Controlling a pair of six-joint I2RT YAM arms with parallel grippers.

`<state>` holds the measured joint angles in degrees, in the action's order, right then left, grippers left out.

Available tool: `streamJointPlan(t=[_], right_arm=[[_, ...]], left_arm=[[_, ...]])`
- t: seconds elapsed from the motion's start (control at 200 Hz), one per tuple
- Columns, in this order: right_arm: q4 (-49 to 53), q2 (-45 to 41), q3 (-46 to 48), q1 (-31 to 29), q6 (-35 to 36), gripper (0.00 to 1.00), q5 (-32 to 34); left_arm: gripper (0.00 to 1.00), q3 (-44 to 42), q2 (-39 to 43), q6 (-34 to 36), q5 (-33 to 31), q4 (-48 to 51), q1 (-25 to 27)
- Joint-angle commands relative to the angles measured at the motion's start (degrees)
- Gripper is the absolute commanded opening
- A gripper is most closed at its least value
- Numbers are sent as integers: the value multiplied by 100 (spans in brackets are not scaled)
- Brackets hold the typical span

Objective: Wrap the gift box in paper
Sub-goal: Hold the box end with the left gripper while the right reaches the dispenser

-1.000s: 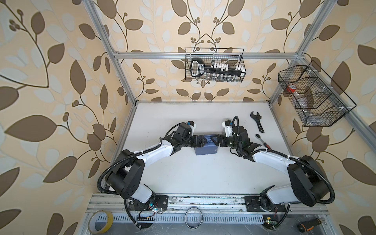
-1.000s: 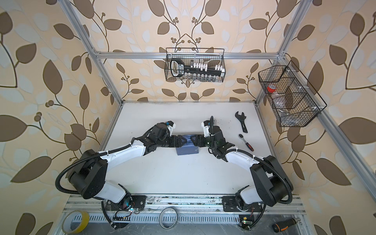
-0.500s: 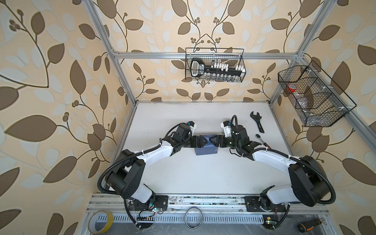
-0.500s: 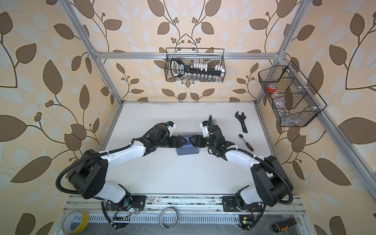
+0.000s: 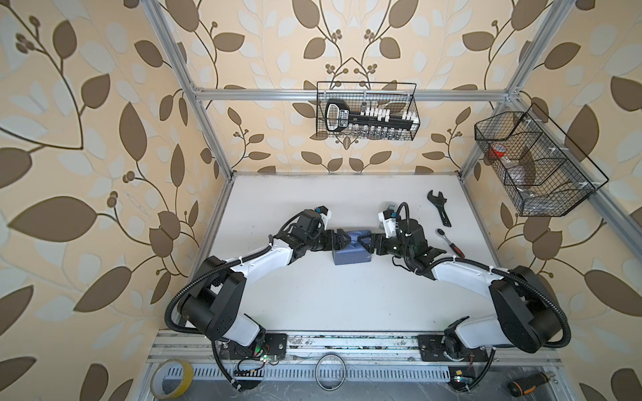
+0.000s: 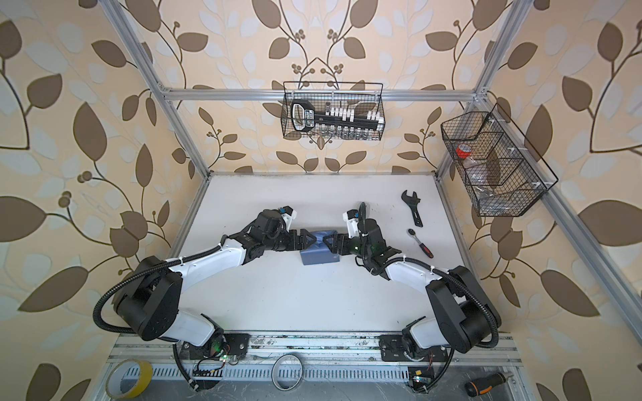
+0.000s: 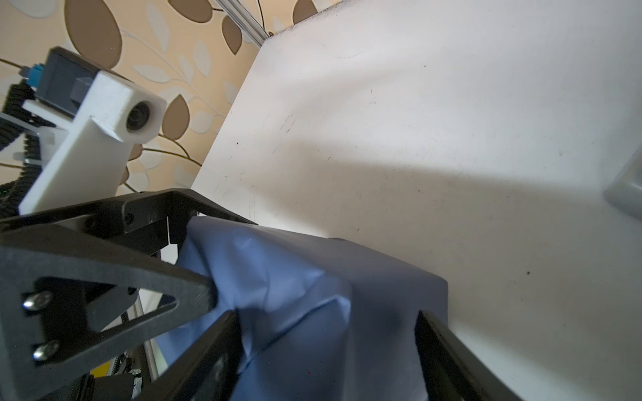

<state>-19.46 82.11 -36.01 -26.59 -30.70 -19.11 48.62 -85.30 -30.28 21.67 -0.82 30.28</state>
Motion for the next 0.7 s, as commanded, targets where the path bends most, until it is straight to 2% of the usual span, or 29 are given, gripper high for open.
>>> streamJointPlan(t=[0.0, 0.21, 0.365, 0.52, 0.695], right_arm=[[527, 141, 123, 52, 66, 80, -3], [789, -190, -473, 246, 57, 81, -242], [1091, -505, -739, 736, 64, 80, -478], [1290, -446, -752, 1426, 0, 71, -671], [1531, 135, -1110, 1984, 94, 57, -674]], left_arm=[[94, -261, 48, 47, 54, -17, -35], [92, -667, -66, 133, 43, -100, -40], [91, -714, 22, 205, 8, -68, -47], [91, -730, 25, 233, 56, -83, -41], [91, -736, -4, 226, 120, -151, -40]])
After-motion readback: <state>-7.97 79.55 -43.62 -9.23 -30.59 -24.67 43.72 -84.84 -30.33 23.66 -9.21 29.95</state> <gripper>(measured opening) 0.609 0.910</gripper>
